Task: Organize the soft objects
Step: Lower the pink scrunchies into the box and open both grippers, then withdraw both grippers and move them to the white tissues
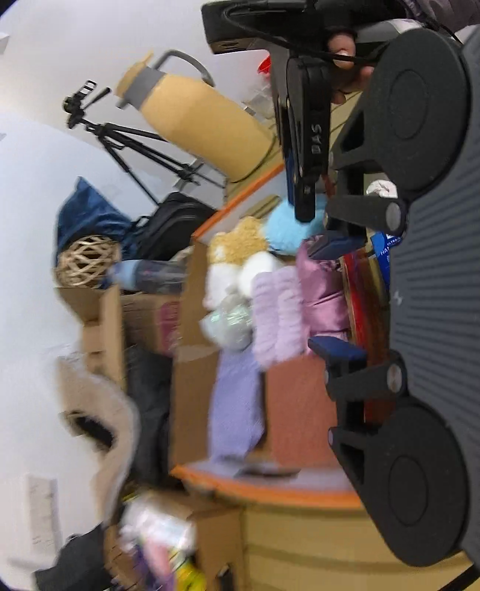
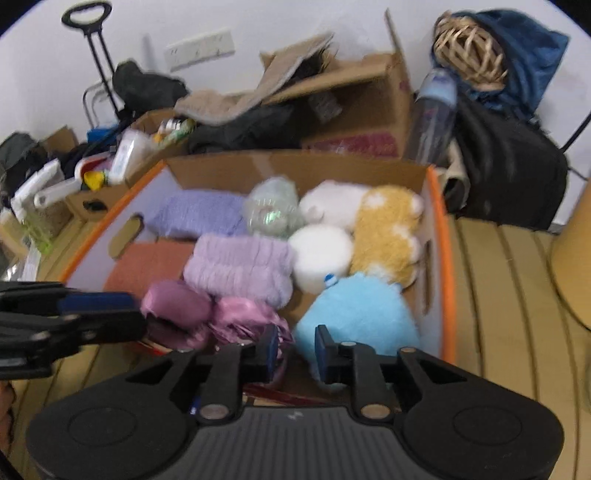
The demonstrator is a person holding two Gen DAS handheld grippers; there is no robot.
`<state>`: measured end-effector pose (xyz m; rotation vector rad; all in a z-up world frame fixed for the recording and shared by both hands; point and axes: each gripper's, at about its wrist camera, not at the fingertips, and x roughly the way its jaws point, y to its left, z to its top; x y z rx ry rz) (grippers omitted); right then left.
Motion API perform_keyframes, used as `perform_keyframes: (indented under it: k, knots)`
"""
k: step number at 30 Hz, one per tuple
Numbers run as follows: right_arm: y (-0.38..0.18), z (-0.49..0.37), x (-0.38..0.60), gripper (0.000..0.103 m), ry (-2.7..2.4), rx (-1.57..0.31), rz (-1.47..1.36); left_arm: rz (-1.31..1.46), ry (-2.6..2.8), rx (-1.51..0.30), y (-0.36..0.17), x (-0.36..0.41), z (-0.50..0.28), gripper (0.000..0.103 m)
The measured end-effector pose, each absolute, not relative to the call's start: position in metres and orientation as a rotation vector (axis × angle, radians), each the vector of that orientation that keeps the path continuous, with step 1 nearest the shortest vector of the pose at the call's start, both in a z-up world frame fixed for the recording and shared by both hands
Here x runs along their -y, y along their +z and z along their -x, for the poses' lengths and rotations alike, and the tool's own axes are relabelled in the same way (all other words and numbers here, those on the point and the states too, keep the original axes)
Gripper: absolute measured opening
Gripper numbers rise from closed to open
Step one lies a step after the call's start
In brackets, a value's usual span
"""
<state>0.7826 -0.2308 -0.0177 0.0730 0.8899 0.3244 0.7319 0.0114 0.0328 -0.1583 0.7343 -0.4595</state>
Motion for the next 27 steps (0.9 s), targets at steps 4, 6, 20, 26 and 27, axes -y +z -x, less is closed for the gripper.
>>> perform_keyframes:
  k: [4, 6, 20, 26, 27]
  knots:
    - [0.026, -0.751, 0.243, 0.026, 0.314, -0.823, -0.096, 0.126, -0.397, -0.659, 0.079, -0.029, -0.693, 0.048]
    - [0.055, -0.726, 0.246, 0.028, 0.32, -0.772, -0.096, 0.115, -0.383, -0.633, 0.099, -0.035, -0.672, 0.048]
    - [0.088, -0.468, 0.251, 0.058, 0.353, -0.44, 0.02, 0.097, -0.272, -0.332, 0.086, -0.038, -0.412, 0.067]
    - [0.044, -0.348, 0.249, 0.069, 0.325, -0.379, 0.035, 0.116, -0.202, -0.272, 0.047, -0.041, -0.299, 0.083]
    - [0.037, -0.328, 0.25, 0.07, 0.32, -0.381, 0.017, 0.113, -0.186, -0.259, 0.042, -0.04, -0.28, 0.086]
